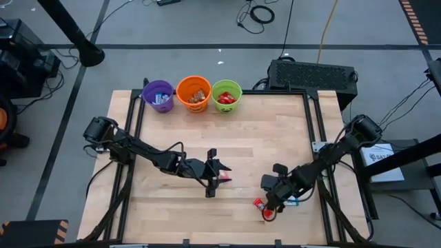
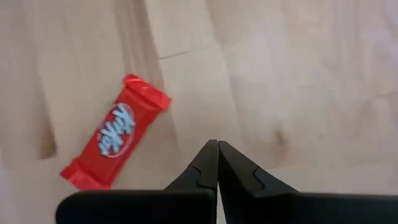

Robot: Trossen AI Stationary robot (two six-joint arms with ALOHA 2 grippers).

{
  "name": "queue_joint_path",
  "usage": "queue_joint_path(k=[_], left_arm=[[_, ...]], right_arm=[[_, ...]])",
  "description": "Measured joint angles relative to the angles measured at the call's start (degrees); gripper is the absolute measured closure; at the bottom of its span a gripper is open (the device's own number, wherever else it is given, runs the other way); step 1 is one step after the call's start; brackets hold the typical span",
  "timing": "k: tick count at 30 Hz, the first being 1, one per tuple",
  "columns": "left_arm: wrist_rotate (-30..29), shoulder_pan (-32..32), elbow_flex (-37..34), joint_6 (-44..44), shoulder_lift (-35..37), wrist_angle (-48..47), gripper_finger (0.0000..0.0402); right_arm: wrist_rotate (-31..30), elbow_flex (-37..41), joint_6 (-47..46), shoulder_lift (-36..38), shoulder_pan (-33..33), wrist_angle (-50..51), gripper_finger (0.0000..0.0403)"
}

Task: Sort candy by brand, put in halloween buckets
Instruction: Put the red chocolate bar into the green bucket

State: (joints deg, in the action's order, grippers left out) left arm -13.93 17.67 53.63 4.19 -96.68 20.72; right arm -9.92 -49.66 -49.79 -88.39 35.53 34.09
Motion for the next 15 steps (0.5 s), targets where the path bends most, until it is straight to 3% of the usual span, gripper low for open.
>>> queue_joint_path(k=[7,11,15], left_arm=[[-2.7,-0.6,0.0,8.8,-1.5,-8.1,0.022],[0.1,-0.7,0.0,19.2,-0.4,-22.8,0.022],[1.3,-0.3,0.0,21.8,1.1,-39.1,0.022]], right_arm=[[-2.2,-0.9,1.4,0.0,0.0,2.0,0.0403],[-10.8,-0.8,2.7,0.0,-0.5,-2.8,0.0403],[-14.6,-0.8,10.0,0.0,-1.4,-11.7,0.0403]])
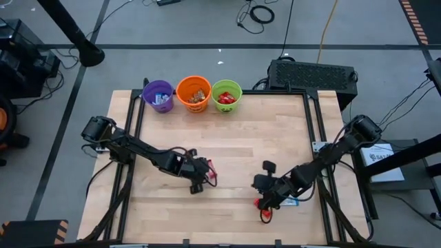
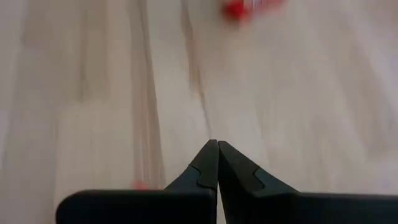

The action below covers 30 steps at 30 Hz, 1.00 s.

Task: Sort candy by brand, put in halloween buckets
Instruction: Put the red chocolate bar into the green bucket

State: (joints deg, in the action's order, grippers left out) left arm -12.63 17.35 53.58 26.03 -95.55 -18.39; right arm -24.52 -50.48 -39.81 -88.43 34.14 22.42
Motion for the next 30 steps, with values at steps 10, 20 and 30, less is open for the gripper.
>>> queue_joint_path(k=[10,20,30], left_arm=[[-9.6,-2.0,-0.3,-17.1,-1.7,-3.6,0.022],[-4.0,-8.0,-0.2,-19.0,-5.7,-2.3,0.022],[-3.8,-7.9,-0.1,-18.8,-7.0,-1.3,0.022]], right_arm=[[-4.0,0.0,22.1,-10.0,-7.4,-34.0,0.0401],[0.4,-1.6,39.7,-25.1,-15.0,-47.7,0.0321],[0.9,-5.1,44.8,-29.6,-16.6,-47.2,0.0278]])
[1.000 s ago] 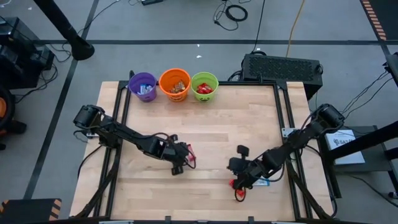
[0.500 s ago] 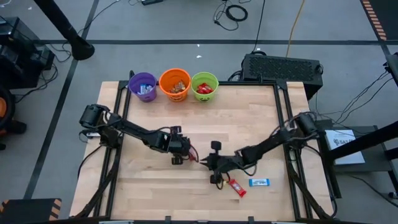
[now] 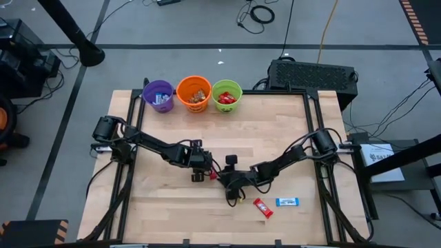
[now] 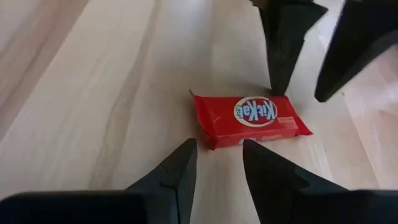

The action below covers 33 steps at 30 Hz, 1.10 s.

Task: Sort candy by brand, put in halloween buckets
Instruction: Put the red chocolate bar into the green bucket

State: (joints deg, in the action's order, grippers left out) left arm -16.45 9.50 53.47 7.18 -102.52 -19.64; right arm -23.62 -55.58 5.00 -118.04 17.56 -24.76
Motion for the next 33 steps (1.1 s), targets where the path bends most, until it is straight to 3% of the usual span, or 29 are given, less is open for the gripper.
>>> queue_joint_path(k=[8,18,27,33], left_arm=[[0.0,-0.2,0.0,0.0,-0.1,0.2,0.022],[1.2,-0.3,-0.1,4.2,-0.1,0.2,0.022],[2.4,0.3,4.0,10.9,5.0,-10.7,0.022],[-3.2,7.1,4.3,13.7,9.8,-5.5,0.022]], right_arm=[[3.1,-0.1,1.1,-0.7,-0.4,-1.2,0.0293],[5.1,-0.1,1.1,-1.8,-1.1,-4.1,0.0394],[4.0,0.0,3.0,2.4,-0.7,-0.1,0.0402],[4.7,0.0,1.9,7.1,-0.6,4.9,0.0403]])
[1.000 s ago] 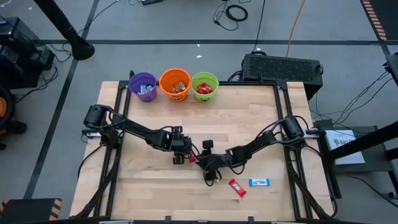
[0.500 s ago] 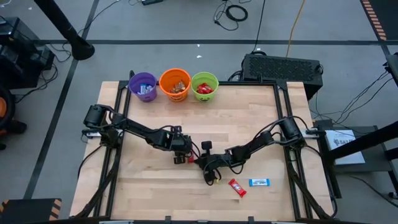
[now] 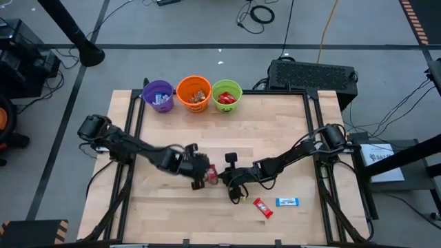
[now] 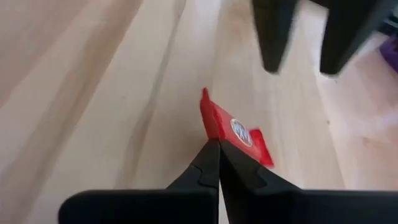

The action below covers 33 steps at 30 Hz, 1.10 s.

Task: Sort candy by brand, put in halloween buckets
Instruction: Put the red chocolate bar into the green bucket

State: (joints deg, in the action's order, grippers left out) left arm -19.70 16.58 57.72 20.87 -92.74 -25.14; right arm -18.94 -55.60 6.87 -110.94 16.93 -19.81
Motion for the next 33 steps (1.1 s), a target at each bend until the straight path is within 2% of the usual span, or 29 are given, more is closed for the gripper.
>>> queue_joint_path(k=[7,11,20,26,33], left_arm=[[-9.3,11.0,-0.1,5.9,-1.9,6.6,0.022],[-19.1,15.7,-0.1,7.3,-4.6,10.0,0.022],[-35.5,17.2,-0.1,5.3,-15.8,12.2,0.022],[-34.8,16.6,-0.1,3.0,-21.0,16.1,0.022],[-34.4,18.5,0.0,5.7,-20.1,15.9,0.022]], right_arm=[[1.3,0.0,-2.8,1.0,0.0,1.6,0.0403],[1.3,0.0,-3.0,1.1,0.0,1.5,0.0403],[1.7,0.0,-4.5,1.1,0.0,1.5,0.0402],[2.8,0.0,-4.7,1.1,-0.2,1.6,0.0402],[2.8,0.0,-4.8,1.1,-0.4,3.0,0.0402]])
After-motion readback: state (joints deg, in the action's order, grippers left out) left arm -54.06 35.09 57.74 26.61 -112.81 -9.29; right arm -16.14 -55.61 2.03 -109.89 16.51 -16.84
